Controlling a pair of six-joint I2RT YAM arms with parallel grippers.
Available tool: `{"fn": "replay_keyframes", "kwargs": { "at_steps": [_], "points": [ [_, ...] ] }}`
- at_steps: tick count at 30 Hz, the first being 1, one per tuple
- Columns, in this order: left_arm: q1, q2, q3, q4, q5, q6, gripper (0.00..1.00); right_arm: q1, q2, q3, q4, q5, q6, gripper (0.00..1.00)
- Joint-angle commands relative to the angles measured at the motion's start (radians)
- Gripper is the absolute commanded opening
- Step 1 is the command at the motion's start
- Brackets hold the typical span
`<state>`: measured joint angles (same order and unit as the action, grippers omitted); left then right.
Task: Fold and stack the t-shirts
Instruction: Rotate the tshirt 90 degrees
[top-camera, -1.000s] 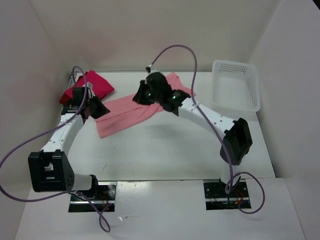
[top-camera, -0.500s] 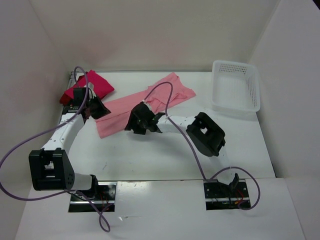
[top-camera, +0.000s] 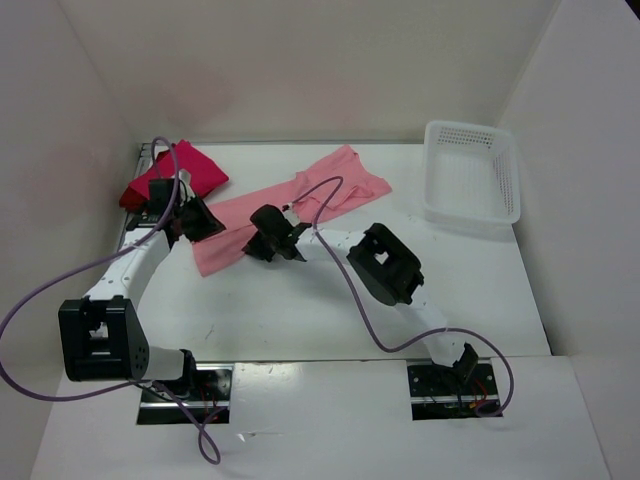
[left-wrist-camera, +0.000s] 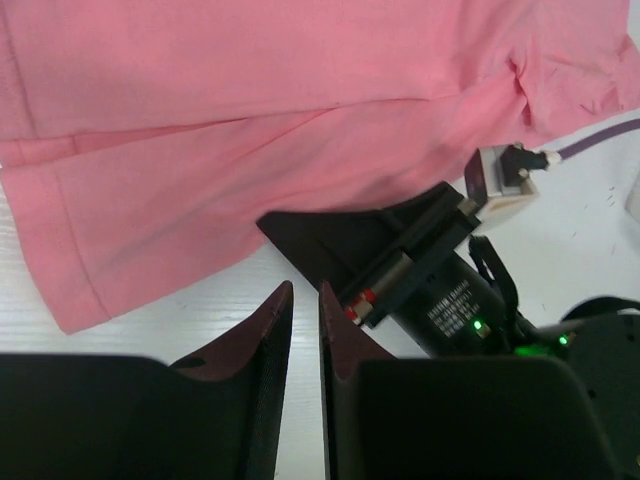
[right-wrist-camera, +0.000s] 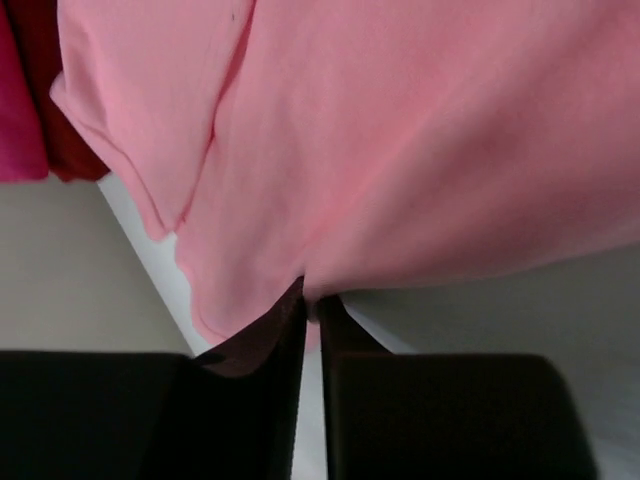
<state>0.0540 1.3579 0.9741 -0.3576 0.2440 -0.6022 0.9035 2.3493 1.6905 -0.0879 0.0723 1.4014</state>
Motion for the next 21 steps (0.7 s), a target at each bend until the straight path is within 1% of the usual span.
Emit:
{"fn": "replay_keyframes", "kwargs": {
  "at_steps": [1,2,3,4,5,6,7,8,9,10,11,13,14,16,17,18,19,20,21],
  "points": [
    [-0.014,-0.025,0.037,0.034,0.024,0.004,0.23,-0.011,0.073,0.099,-0.110,0.050,0.106,0.11],
    [-0.014,-0.025,0.046,0.034,0.024,0.004,0.23,-0.011,0.083,0.109,-0.119,0.050,0.097,0.07],
    [-0.014,-0.025,0.046,0.034,0.024,0.013,0.23,-0.011,0.084,0.109,-0.133,0.050,0.087,0.00],
    [-0.023,-0.025,0.046,0.034,0.024,0.013,0.23,-0.011,0.084,0.109,-0.133,0.050,0.050,0.00],
    [-0.023,-0.013,0.055,0.034,0.024,0.024,0.24,-0.011,0.062,0.066,-0.142,0.050,0.030,0.00],
    [-0.037,-0.013,0.055,0.034,0.024,0.024,0.24,-0.011,0.001,0.020,-0.119,0.050,0.007,0.00],
    [-0.037,0.001,0.055,0.034,0.024,0.024,0.26,-0.020,-0.039,-0.038,-0.087,0.037,-0.039,0.00],
    [-0.052,0.015,0.055,0.034,0.015,0.036,0.28,-0.020,-0.080,-0.161,-0.034,0.021,-0.062,0.00],
    [-0.062,0.026,0.064,0.034,-0.003,0.050,0.31,-0.020,-0.123,-0.226,-0.010,-0.014,-0.090,0.00],
    [-0.078,0.035,0.064,0.034,-0.014,0.050,0.31,-0.029,-0.210,-0.289,0.003,-0.035,-0.114,0.00],
    [-0.079,0.058,0.077,0.046,-0.014,0.059,0.32,-0.029,-0.252,-0.421,0.019,-0.061,-0.157,0.00],
    [-0.111,0.105,0.090,0.055,-0.014,0.059,0.37,-0.029,-0.367,-0.533,0.039,-0.135,-0.203,0.00],
    [-0.123,0.127,0.119,0.055,-0.014,0.068,0.39,-0.029,-0.402,-0.645,0.039,-0.156,-0.234,0.00],
    [-0.161,0.202,0.159,0.065,-0.014,0.078,0.42,-0.029,-0.470,-0.742,0.039,-0.225,-0.261,0.00],
    [-0.172,0.231,0.182,0.065,-0.014,0.078,0.46,-0.029,-0.534,-0.818,0.025,-0.226,-0.275,0.00],
    [-0.187,0.260,0.230,0.075,-0.014,0.087,0.48,-0.029,-0.570,-0.857,0.008,-0.236,-0.275,0.00],
    [-0.213,0.321,0.254,0.088,-0.014,0.087,0.50,-0.029,-0.605,-0.892,-0.002,-0.236,-0.275,0.01],
    [-0.226,0.354,0.279,0.097,-0.023,0.087,0.51,-0.029,-0.670,-0.946,-0.018,-0.236,-0.275,0.03],
    [-0.239,0.386,0.302,0.106,-0.023,0.087,0.54,-0.029,-0.703,-0.969,-0.036,-0.236,-0.275,0.07]
  ]
}}
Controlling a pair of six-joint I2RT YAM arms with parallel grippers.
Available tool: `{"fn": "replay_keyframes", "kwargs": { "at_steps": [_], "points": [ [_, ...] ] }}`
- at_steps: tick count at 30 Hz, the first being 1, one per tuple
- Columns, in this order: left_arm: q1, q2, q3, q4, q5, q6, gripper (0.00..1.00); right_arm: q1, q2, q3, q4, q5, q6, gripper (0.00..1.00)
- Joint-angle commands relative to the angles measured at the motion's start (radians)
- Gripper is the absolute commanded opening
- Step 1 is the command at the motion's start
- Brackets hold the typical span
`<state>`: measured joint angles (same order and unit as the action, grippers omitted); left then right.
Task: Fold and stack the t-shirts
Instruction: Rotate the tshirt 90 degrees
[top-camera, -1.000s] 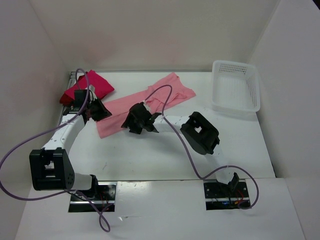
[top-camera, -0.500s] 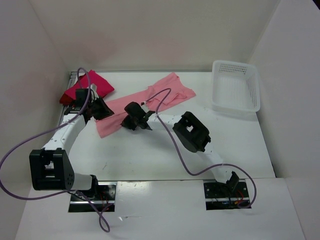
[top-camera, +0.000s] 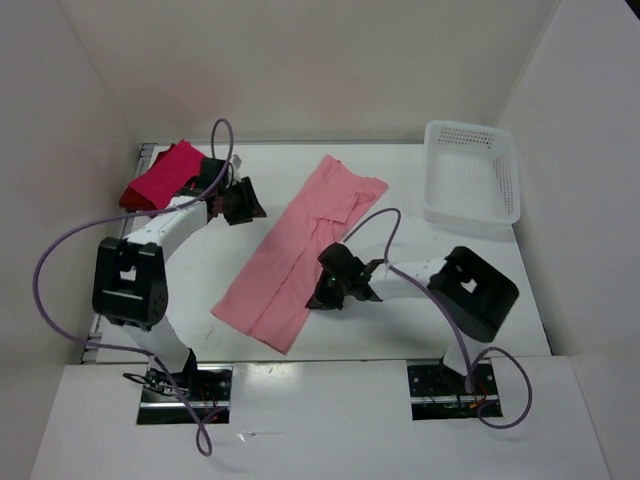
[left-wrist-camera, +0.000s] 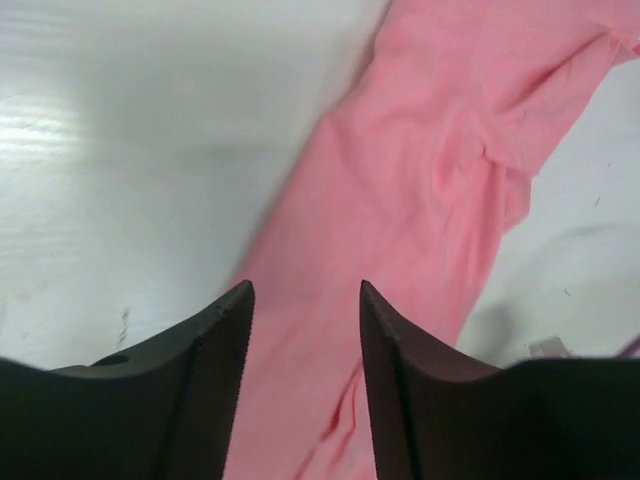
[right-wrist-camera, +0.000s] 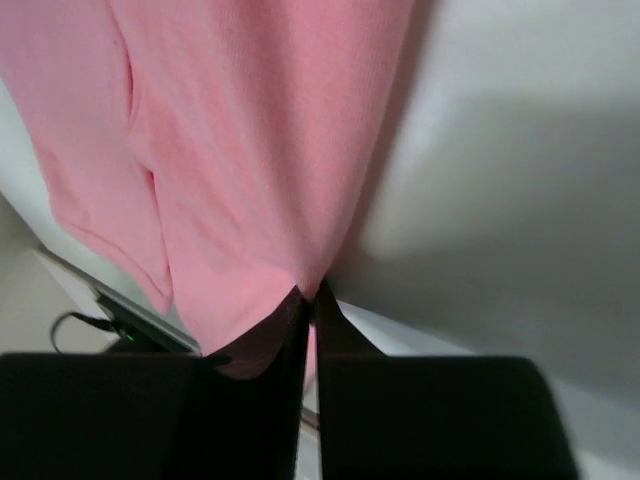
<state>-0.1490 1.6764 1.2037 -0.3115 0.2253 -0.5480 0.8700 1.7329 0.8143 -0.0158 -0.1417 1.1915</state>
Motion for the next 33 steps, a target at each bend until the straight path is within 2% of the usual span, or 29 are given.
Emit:
{"fn": "replay_keyframes", "kwargs": {
  "at_steps": [1,3,4,5,6,7,8,9,12,15,16,19,22,23,25,27,31,33],
  "points": [
    [-0.058,0.135,0.126,0.071,-0.004,0.033,0.56,0.004,-0.117,-0.112,-0.133,-0.022,-0.066,0.16],
    [-0.067,0.212,0.198,0.081,-0.004,0.023,0.57,0.004,-0.200,-0.150,-0.163,-0.013,-0.066,0.25],
    [-0.079,0.289,0.239,0.081,-0.004,0.014,0.59,0.004,-0.229,-0.168,-0.191,-0.013,-0.066,0.31],
    [-0.092,0.331,0.328,0.081,-0.004,0.014,0.59,0.004,-0.283,-0.168,-0.208,-0.013,-0.066,0.42],
    [-0.092,0.420,0.380,0.081,-0.004,0.014,0.61,0.004,-0.312,-0.168,-0.229,-0.001,-0.075,0.45],
    [-0.104,0.469,0.437,0.068,0.017,0.014,0.61,0.004,-0.344,-0.179,-0.268,-0.001,-0.075,0.47],
    [-0.118,0.518,0.567,0.051,0.037,0.026,0.63,0.004,-0.376,-0.179,-0.285,0.011,-0.075,0.47],
    [-0.118,0.611,0.630,0.014,0.051,0.026,0.63,-0.005,-0.433,-0.188,-0.298,0.011,-0.090,0.47],
    [-0.142,0.736,0.781,-0.023,0.019,0.040,0.64,-0.032,-0.513,-0.213,-0.309,-0.001,-0.101,0.44],
    [-0.142,0.845,0.925,-0.056,0.005,0.069,0.64,-0.032,-0.564,-0.224,-0.309,-0.001,-0.090,0.44],
    [-0.142,0.879,1.035,-0.076,0.005,0.092,0.64,-0.032,-0.573,-0.233,-0.309,0.008,-0.090,0.44],
    [-0.153,1.008,1.204,-0.158,0.062,0.112,0.63,-0.052,-0.593,-0.242,-0.286,0.008,-0.079,0.44],
    [-0.162,1.036,1.229,-0.092,0.150,0.100,0.35,-0.061,-0.593,-0.253,-0.277,0.008,-0.070,0.44],
    [-0.162,1.046,1.229,-0.072,0.151,0.071,0.17,-0.062,-0.593,-0.253,-0.277,0.008,-0.079,0.44],
    [-0.162,1.059,1.260,-0.051,0.151,0.040,0.05,-0.087,-0.584,-0.253,-0.277,0.008,-0.092,0.43],
    [-0.150,1.059,1.272,-0.023,0.083,-0.004,0.00,-0.104,-0.572,-0.242,-0.277,-0.002,-0.121,0.43],
    [-0.057,1.030,1.272,0.044,0.060,-0.156,0.00,-0.118,-0.524,-0.199,-0.320,0.010,-0.184,0.50],
    [-0.020,1.017,1.281,0.057,0.028,-0.204,0.00,-0.118,-0.486,-0.164,-0.329,0.010,-0.217,0.50]
  ]
}}
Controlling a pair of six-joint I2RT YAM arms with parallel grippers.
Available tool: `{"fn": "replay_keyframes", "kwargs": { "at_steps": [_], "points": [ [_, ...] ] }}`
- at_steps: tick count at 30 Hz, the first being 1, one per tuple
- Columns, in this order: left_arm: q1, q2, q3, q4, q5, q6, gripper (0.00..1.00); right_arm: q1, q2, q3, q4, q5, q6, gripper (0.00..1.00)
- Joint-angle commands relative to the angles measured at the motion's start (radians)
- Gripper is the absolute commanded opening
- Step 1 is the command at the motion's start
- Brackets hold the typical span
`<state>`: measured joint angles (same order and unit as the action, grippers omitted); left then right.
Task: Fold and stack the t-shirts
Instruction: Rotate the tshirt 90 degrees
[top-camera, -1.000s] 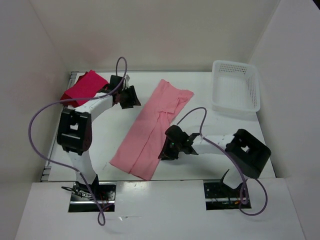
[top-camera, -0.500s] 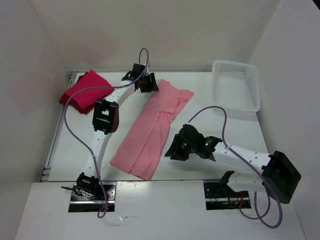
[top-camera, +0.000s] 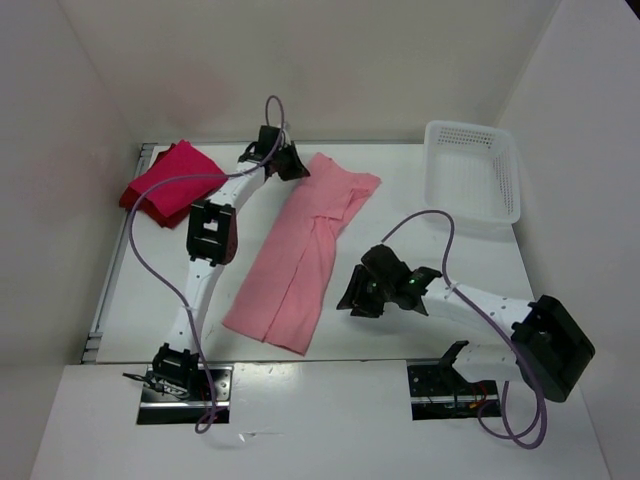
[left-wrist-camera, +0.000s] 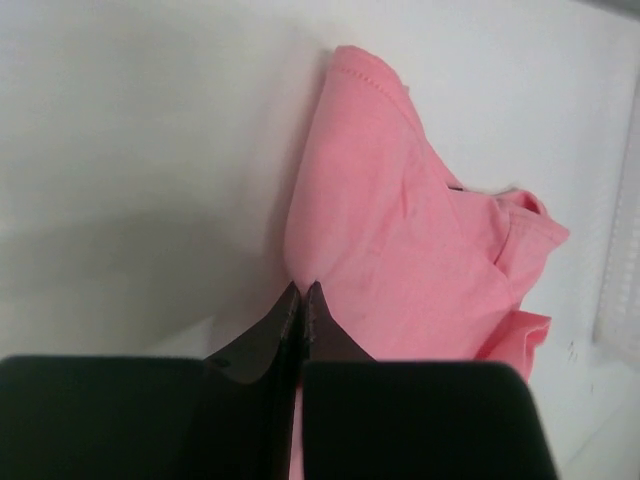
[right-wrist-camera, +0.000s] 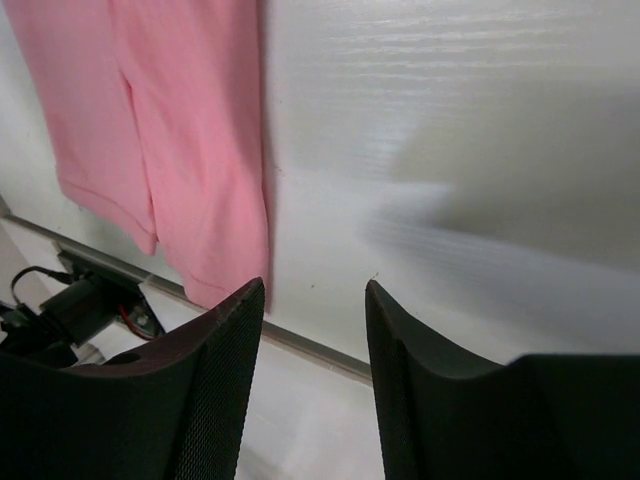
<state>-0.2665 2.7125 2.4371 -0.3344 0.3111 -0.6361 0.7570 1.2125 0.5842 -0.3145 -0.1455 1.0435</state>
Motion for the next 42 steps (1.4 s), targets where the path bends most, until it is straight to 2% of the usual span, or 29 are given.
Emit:
{"fn": "replay_keyframes", "kwargs": {
  "at_steps": [1,3,5,6,8,9,12,14,15,17,18,20,22,23,24,26,27,28,31,34,35,36,39,42],
  "points": [
    [0.125,-0.031,0.048,0.095,-0.058,-0.116,0.00,-0.005,0.048,0.077,-0.031,0.014,-0.069,0.51],
    [0.135,-0.040,0.048,0.104,-0.058,-0.125,0.00,-0.005,0.094,0.092,0.000,0.000,-0.091,0.54],
    [0.144,-0.052,0.048,0.104,-0.058,-0.134,0.10,-0.005,0.155,0.135,0.011,-0.012,-0.102,0.60],
    [0.144,-0.063,0.034,0.095,-0.075,-0.134,0.29,-0.005,0.180,0.150,0.011,-0.025,-0.118,0.62],
    [0.154,-0.086,0.007,0.095,-0.075,-0.120,0.52,-0.005,0.229,0.201,0.011,-0.034,-0.138,0.63],
    [0.154,-0.129,-0.015,0.095,-0.060,-0.081,0.68,-0.005,0.270,0.213,0.011,-0.048,-0.152,0.63],
    [0.145,-0.259,-0.235,0.107,-0.070,0.005,0.78,-0.005,0.311,0.223,0.043,-0.075,-0.143,0.65],
    [0.145,-0.449,-0.436,0.190,-0.082,0.059,0.78,-0.005,0.311,0.178,0.110,-0.086,-0.111,0.65],
    [0.145,-0.571,-0.630,0.225,-0.083,0.068,0.76,-0.005,0.311,0.169,0.127,-0.086,-0.102,0.65],
    [0.145,-0.687,-0.806,0.247,-0.083,0.069,0.69,0.004,0.332,0.157,0.169,-0.086,-0.102,0.57],
    [0.145,-0.789,-0.964,0.247,-0.083,0.053,0.66,0.017,0.358,0.157,0.169,-0.098,-0.102,0.54],
    [0.145,-0.928,-1.109,0.232,-0.069,0.036,0.56,0.033,0.404,0.170,0.189,-0.129,-0.102,0.47],
    [0.136,-1.015,-1.302,0.198,-0.060,0.024,0.52,0.045,0.458,0.161,0.241,-0.176,-0.102,0.41],
    [0.136,-1.098,-1.358,0.161,-0.060,0.024,0.49,0.045,0.473,0.161,0.241,-0.177,-0.090,0.36],
    [0.136,-1.138,-1.407,0.141,-0.060,0.013,0.48,0.054,0.473,0.142,0.241,-0.157,-0.089,0.24],
    [0.145,-1.254,-1.513,0.054,-0.088,0.004,0.46,0.045,0.473,0.141,0.227,-0.117,-0.079,0.12],
    [0.145,-1.295,-1.545,0.035,-0.089,0.004,0.46,0.045,0.448,0.132,0.227,-0.071,-0.079,0.01],
    [0.162,-1.335,-1.575,0.014,-0.098,-0.005,0.46,0.013,0.431,0.117,0.227,-0.062,-0.079,0.00],
    [0.174,-1.468,-1.671,-0.063,-0.064,-0.042,0.45,-0.066,0.340,0.079,0.180,-0.051,-0.111,0.00],
    [0.165,-1.520,-1.779,-0.063,0.025,-0.094,0.45,-0.119,0.222,0.026,0.098,-0.039,-0.146,0.01],
    [0.155,-1.530,-1.796,-0.063,0.057,-0.127,0.46,-0.119,0.191,-0.003,0.075,-0.048,-0.157,0.06],
    [0.144,-1.542,-1.808,-0.075,0.057,-0.138,0.46,-0.119,0.165,-0.017,0.075,-0.066,-0.157,0.22],
    [0.077,-1.649,-1.808,-0.123,-0.048,-0.186,0.47,-0.119,0.072,-0.059,0.037,-0.086,-0.157,0.50],
    [0.001,-1.639,-1.819,-0.132,-0.078,-0.217,0.47,-0.119,0.032,-0.092,0.037,-0.071,-0.128,0.54]
  ]
}}
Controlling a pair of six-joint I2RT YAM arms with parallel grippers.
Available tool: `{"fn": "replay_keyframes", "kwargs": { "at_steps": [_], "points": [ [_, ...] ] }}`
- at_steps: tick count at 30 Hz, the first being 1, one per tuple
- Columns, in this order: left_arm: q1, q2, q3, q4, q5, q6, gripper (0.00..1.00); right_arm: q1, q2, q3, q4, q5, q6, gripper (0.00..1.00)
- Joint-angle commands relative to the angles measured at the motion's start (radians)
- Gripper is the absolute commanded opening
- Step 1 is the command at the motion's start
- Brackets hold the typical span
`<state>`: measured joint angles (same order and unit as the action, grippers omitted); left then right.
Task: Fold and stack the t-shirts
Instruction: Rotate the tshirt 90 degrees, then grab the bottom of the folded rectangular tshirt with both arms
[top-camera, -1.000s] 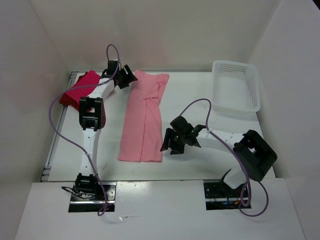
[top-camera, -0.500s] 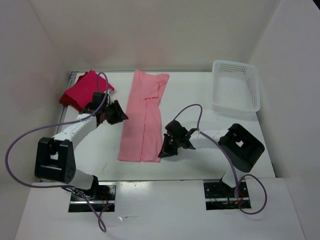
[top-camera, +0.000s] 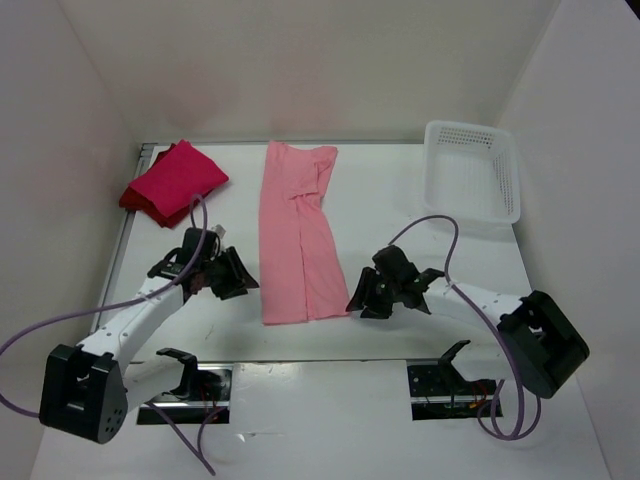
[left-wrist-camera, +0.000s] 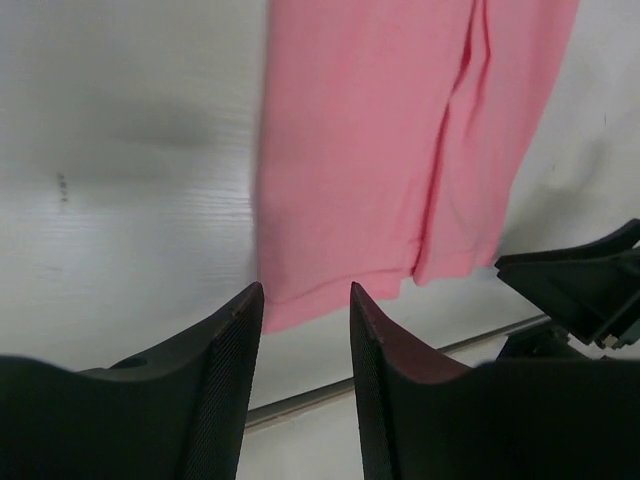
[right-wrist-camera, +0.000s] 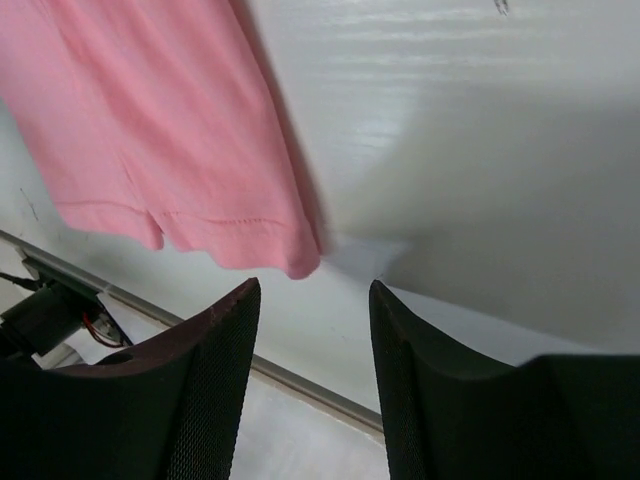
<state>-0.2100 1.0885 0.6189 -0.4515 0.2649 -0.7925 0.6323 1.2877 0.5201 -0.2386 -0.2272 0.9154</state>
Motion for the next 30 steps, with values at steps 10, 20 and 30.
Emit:
{"fn": "replay_keyframes", "kwargs": {
  "at_steps": [10,20,30],
  "points": [
    [-0.172,0.039,-0.082,0.031,-0.062,-0.111,0.47,0.006,0.001,-0.019,0.025,-0.046,0.011,0.49],
    [-0.201,0.094,-0.157,0.125,-0.041,-0.139,0.47,0.006,0.079,0.003,0.107,-0.046,0.002,0.42],
    [-0.223,0.133,-0.166,0.163,-0.033,-0.159,0.37,0.006,0.151,0.046,0.127,-0.034,-0.009,0.21]
  ]
}}
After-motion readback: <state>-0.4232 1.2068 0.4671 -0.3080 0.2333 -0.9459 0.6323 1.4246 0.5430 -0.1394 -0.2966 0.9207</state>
